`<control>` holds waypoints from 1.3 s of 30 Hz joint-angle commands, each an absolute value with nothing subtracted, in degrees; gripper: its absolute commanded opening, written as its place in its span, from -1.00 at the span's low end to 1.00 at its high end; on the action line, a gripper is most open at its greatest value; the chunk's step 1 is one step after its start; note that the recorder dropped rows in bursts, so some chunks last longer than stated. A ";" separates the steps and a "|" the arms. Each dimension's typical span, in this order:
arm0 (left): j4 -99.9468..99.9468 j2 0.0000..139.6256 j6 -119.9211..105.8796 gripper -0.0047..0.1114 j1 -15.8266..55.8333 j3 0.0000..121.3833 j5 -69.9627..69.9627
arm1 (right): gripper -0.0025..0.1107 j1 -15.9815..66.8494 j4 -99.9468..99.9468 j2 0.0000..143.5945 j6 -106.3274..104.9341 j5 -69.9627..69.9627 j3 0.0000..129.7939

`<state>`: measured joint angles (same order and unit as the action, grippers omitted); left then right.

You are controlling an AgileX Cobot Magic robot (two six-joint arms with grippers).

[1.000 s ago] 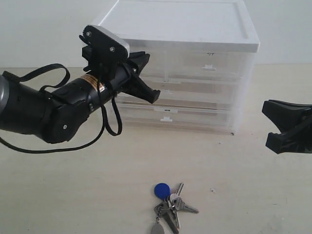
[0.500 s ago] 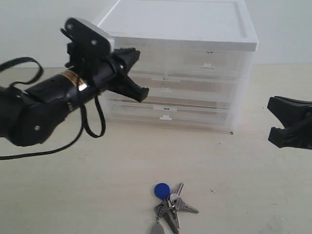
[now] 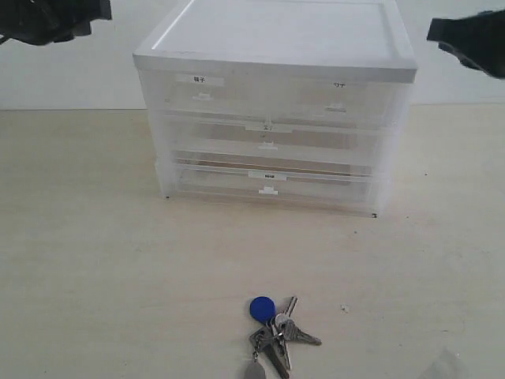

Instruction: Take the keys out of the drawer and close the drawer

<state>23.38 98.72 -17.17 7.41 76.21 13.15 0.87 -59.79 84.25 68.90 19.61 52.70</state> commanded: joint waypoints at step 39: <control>78.35 100.39 -67.58 -0.84 20.75 65.88 20.30 | -0.96 5.28 -99.95 100.10 111.20 41.45 72.13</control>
<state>72.04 102.13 -62.14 16.43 69.01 7.82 0.09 -100.72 102.39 111.03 25.49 72.34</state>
